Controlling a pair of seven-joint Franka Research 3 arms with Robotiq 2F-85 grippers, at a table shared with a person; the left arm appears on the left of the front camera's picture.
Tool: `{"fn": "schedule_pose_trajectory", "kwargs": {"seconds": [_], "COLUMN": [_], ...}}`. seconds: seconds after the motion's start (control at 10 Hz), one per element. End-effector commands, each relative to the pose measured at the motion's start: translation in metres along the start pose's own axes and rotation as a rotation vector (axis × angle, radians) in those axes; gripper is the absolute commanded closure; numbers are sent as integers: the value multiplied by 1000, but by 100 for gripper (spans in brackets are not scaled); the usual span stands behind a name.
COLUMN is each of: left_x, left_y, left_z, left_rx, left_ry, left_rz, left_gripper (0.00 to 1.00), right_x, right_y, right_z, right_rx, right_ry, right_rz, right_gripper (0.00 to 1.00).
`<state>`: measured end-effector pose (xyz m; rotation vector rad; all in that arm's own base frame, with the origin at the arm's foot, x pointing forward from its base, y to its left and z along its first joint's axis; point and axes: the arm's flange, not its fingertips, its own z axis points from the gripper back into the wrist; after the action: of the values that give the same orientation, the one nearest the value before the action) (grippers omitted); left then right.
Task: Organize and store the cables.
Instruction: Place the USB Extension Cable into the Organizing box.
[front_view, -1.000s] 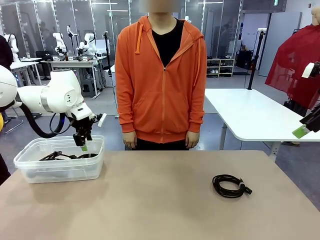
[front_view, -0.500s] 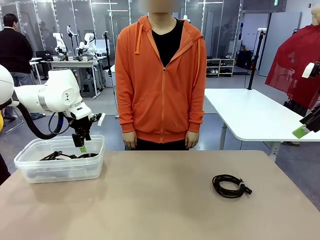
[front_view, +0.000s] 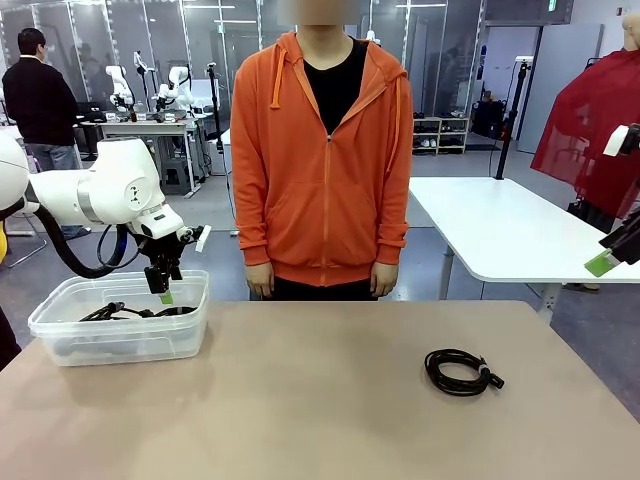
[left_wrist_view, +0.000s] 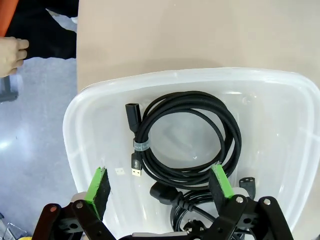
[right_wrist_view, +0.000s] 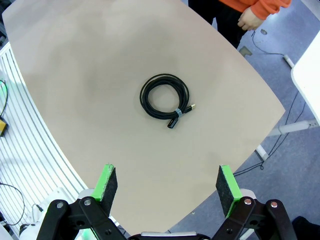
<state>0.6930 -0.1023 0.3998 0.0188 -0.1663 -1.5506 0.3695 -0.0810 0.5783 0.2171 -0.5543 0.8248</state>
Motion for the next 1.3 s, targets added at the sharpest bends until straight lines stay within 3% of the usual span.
{"fn": "schedule_pose_trajectory", "kwargs": {"seconds": [0.0,0.7,0.8,0.9,1.2], "left_x": [-1,0,0,0,0], "left_y": [4,0,-10,-25,-87], "left_z": [-1,0,15,29,93], "left_rx": [15,0,-21,-21,7], "left_ry": [2,0,-36,-68,-147], "left_rz": [-7,0,-3,19,108], "left_gripper": [0,0,0,0,0], "right_x": [-2,-2,0,11,40], "right_y": [1,1,0,8,3], "right_z": [-2,-2,0,5,-17], "right_rx": [-2,-2,0,-124,-140], "right_ry": [-10,-10,0,68,170], "right_rz": [-2,-2,0,-51,-172], "right_gripper": [0,0,0,0,0]}}
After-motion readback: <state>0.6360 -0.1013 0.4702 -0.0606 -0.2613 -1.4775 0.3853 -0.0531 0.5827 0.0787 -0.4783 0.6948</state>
